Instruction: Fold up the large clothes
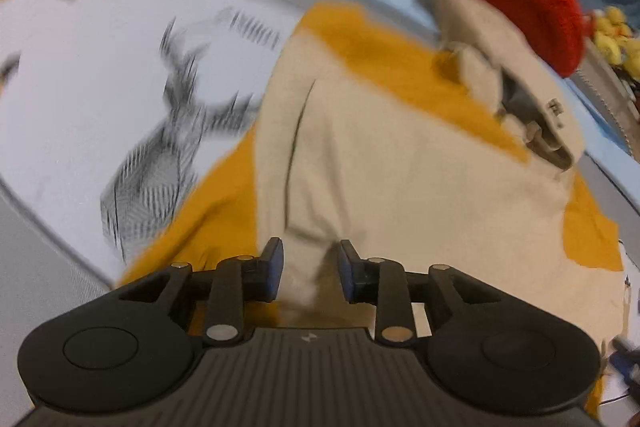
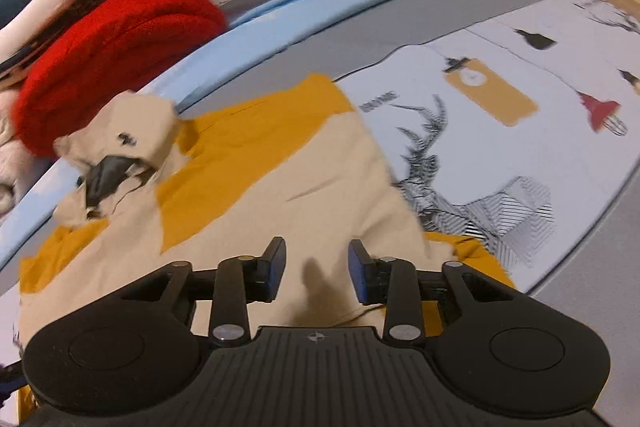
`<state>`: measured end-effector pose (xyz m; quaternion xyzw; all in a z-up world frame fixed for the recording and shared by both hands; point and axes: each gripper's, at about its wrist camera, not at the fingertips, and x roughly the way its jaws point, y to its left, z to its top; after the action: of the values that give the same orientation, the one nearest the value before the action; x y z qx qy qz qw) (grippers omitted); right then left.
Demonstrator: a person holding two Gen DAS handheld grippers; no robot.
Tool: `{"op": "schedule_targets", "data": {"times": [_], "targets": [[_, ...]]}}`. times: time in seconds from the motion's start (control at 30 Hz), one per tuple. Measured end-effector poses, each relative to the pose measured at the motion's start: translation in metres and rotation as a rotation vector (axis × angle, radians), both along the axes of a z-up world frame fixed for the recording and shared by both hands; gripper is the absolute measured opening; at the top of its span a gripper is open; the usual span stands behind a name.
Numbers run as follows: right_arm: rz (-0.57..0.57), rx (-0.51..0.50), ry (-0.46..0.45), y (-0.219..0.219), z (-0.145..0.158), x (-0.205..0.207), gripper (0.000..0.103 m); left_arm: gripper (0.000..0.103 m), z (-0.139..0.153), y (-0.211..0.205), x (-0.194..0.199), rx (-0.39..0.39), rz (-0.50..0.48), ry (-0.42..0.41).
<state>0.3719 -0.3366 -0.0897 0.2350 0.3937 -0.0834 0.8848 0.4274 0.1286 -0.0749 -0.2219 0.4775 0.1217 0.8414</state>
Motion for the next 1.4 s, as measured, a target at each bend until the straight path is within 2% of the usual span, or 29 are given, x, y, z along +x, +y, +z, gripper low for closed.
{"op": "schedule_targets", "data": {"times": [0.07, 0.13, 0.27, 0.43, 0.57, 0.87, 1.0, 1.03, 1.07, 1.13, 1.27, 1.4], "targets": [[-0.040, 0.024, 0.093, -0.006, -0.014, 0.003, 0.037, 0.033, 0.011, -0.004, -0.001, 0.027, -0.008, -0.023], [-0.075, 0.026, 0.122, -0.011, -0.018, 0.001, 0.037, 0.034, 0.028, -0.010, -0.002, 0.079, -0.035, -0.077], [-0.036, -0.104, 0.018, -0.001, 0.010, -0.004, 0.037, 0.036, 0.048, -0.019, -0.004, 0.151, -0.058, -0.142], [0.018, -0.198, -0.111, 0.005, 0.043, -0.018, 0.037, 0.036, 0.059, -0.037, -0.010, 0.197, -0.094, -0.185], [0.041, -0.261, -0.170, 0.004, 0.061, -0.033, 0.037, 0.036, 0.067, -0.054, -0.019, 0.232, -0.144, -0.225], [0.069, -0.273, -0.219, 0.003, 0.072, -0.057, 0.037, 0.035, 0.078, -0.084, -0.030, 0.319, -0.272, -0.309], [0.118, -0.272, -0.227, 0.004, 0.072, -0.052, 0.036, 0.020, 0.092, -0.079, -0.021, 0.288, -0.293, -0.363], [0.126, -0.262, -0.233, 0.003, 0.072, -0.051, 0.031, 0.018, 0.095, -0.079, -0.013, 0.281, -0.304, -0.376], [0.136, -0.246, -0.239, 0.001, 0.073, -0.050, 0.021, 0.017, 0.098, -0.079, -0.001, 0.285, -0.317, -0.384], [0.155, -0.224, -0.238, -0.001, 0.074, -0.045, 0.012, 0.014, 0.106, -0.079, 0.034, 0.298, -0.340, -0.398], [0.165, -0.238, -0.217, -0.003, 0.072, -0.036, 0.012, 0.014, 0.115, -0.070, 0.116, 0.294, -0.334, -0.409], [0.150, -0.230, -0.208, -0.007, 0.071, -0.028, 0.012, 0.015, 0.110, -0.058, 0.200, 0.295, -0.310, -0.413]]}}
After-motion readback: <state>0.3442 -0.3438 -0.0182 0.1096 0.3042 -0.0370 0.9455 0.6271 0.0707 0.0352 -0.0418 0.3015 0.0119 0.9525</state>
